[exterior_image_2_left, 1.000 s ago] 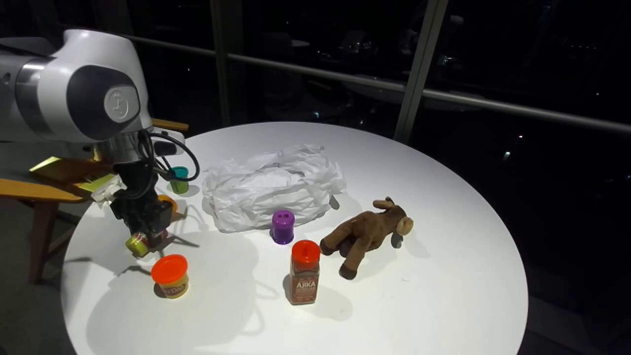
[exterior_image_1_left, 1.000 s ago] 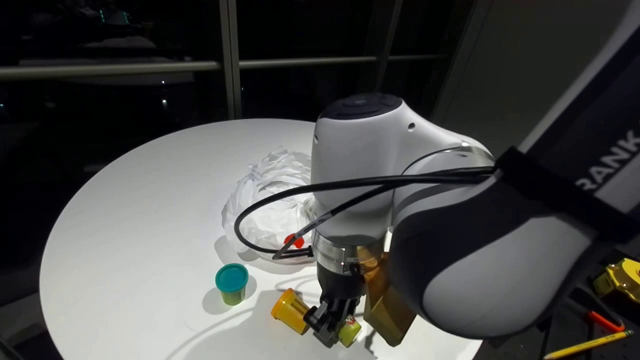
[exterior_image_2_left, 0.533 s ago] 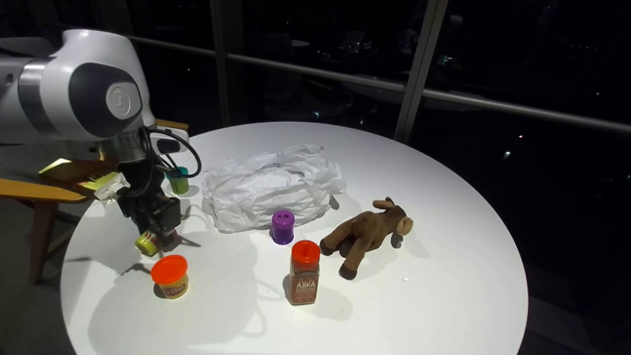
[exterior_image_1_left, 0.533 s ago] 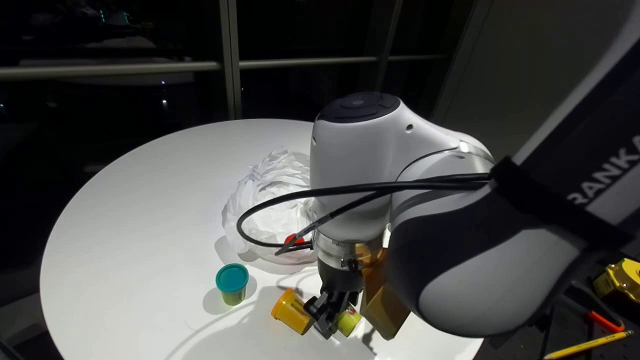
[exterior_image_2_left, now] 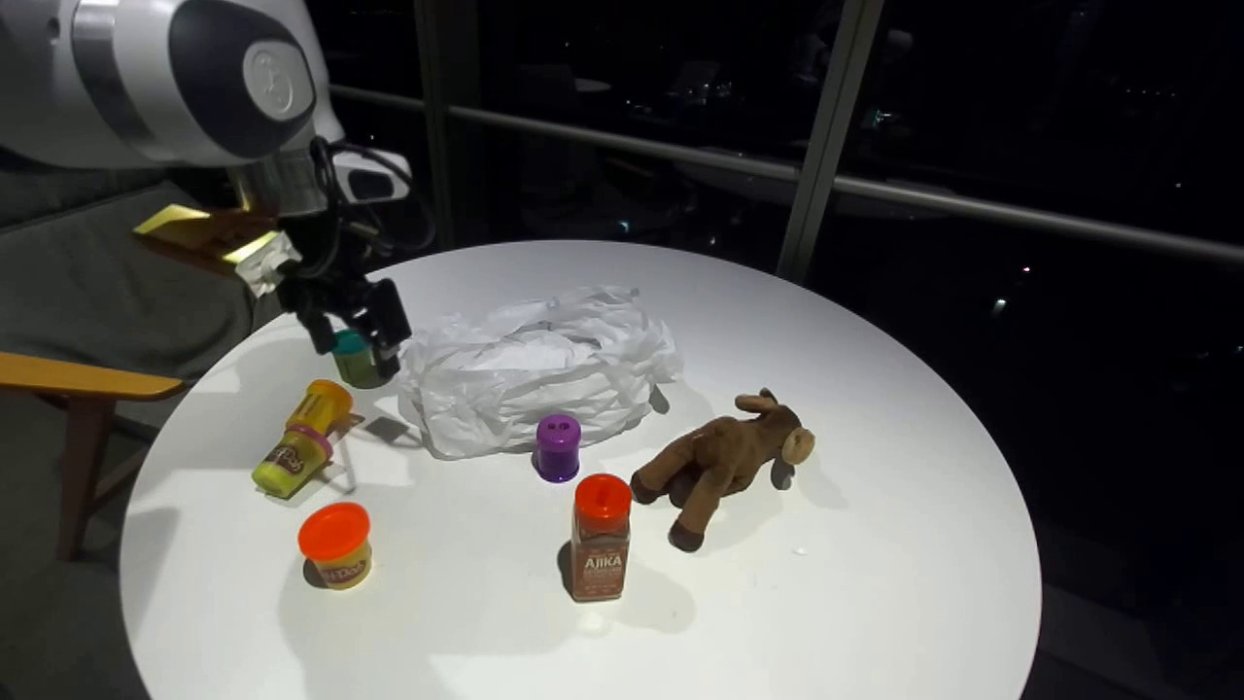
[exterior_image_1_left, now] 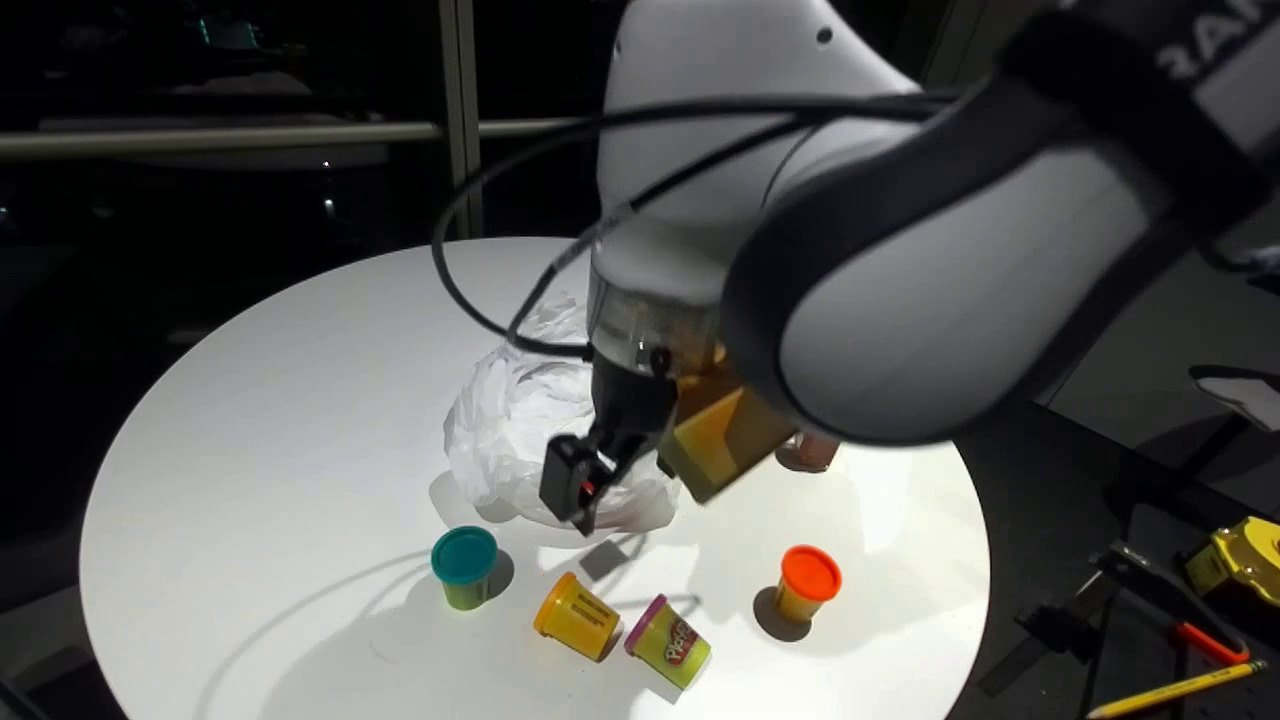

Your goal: Remove the contents from the plastic.

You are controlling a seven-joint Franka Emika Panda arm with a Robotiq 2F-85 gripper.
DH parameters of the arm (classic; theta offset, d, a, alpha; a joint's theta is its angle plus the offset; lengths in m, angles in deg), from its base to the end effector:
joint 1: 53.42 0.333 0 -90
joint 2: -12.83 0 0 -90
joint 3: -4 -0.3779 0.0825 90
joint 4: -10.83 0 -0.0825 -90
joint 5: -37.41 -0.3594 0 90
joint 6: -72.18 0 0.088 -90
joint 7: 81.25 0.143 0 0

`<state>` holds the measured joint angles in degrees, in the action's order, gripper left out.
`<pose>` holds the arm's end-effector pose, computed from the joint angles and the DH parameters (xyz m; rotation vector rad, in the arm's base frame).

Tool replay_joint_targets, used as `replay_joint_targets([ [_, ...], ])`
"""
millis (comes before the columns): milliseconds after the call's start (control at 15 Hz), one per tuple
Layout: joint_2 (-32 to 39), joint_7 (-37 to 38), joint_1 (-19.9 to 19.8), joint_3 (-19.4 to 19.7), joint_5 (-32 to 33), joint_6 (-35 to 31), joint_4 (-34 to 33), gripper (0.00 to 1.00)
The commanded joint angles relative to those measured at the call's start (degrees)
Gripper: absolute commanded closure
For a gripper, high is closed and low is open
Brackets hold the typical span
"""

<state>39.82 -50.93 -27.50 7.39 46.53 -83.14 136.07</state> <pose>0.5351 0.2261 0.2149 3.0751 0.0217 0.1393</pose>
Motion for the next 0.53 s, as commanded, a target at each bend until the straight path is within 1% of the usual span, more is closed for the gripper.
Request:
replay_joint_targets([
  [0, -1.1, 0.7, -2.2, 1.2, -0.3, 4.6, -8.0, 0.00],
  [67, -0.1, 0.2, -3.3, 1.1, -0.5, 6.0, -11.0, 0.00],
  [267, 3.8, -3.8, -8.2, -0.7, -2.7, 11.5, -20.0, 0.00],
  [467, 9.1, -7.2, -11.5, -1.6, -4.4, 16.2, -28.1, 0.00],
])
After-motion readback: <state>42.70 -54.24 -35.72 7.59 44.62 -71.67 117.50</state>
